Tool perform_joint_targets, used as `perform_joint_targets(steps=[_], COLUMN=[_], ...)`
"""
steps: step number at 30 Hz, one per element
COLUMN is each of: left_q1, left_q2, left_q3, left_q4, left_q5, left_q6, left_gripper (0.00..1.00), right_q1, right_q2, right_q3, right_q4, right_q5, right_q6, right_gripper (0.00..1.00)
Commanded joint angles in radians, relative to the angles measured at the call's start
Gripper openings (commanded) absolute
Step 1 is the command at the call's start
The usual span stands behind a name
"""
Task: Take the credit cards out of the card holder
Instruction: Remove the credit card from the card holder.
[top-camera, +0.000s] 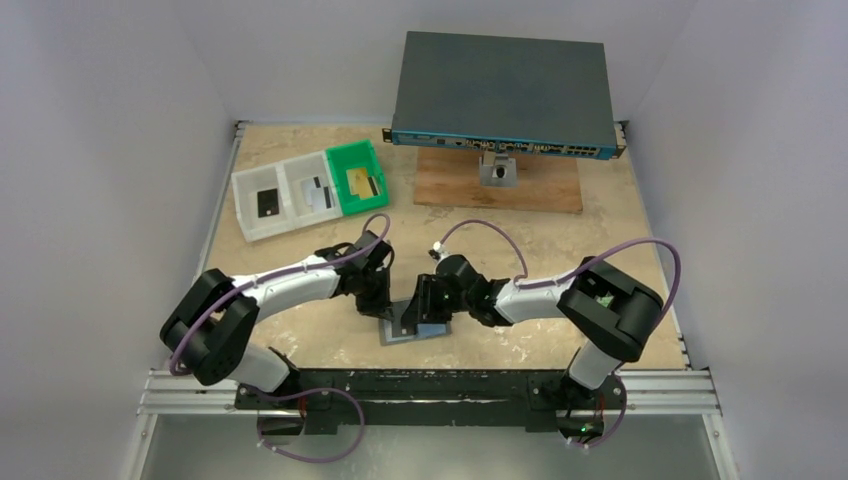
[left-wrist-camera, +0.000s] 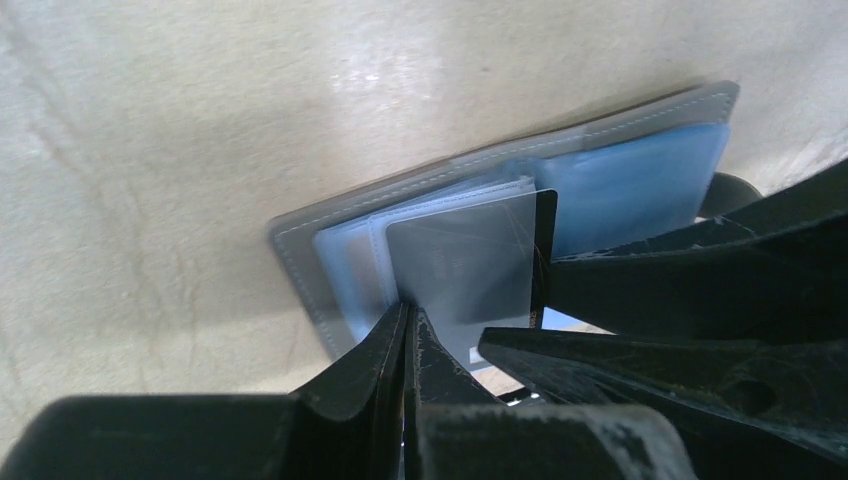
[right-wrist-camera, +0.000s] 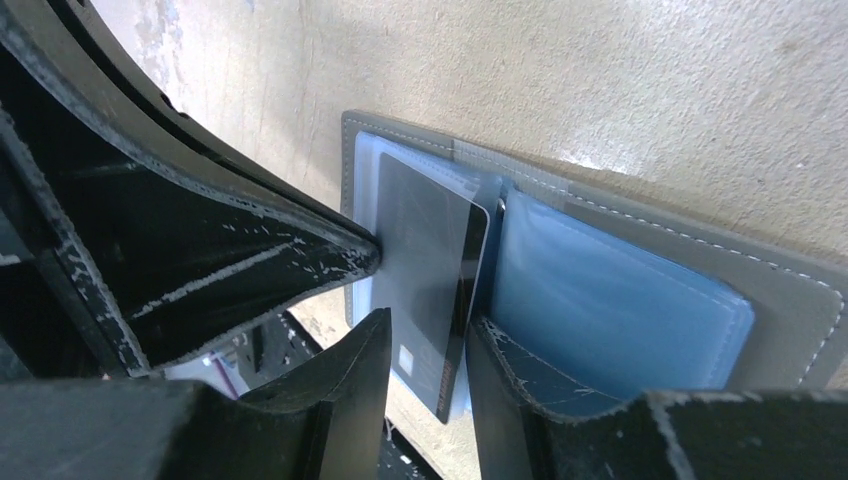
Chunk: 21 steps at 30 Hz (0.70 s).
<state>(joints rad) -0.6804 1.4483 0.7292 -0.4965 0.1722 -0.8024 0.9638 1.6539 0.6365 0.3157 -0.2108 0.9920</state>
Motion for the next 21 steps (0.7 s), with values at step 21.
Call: perform_joint_targets(steps=[21], left_q1=[-0.010], left_q2=[0.138], left_q3=[-0.043], left_q4=[0.033], left_q5=[-0.087], left_q6=[-0.062], left_gripper=[0.00], right_q1=[-0.121], right_q2=[-0.013], right_q3=[-0.223], right_q4=[0.368], right_q5=[-0.179], right_q6=[0.142], right_gripper=[0.34])
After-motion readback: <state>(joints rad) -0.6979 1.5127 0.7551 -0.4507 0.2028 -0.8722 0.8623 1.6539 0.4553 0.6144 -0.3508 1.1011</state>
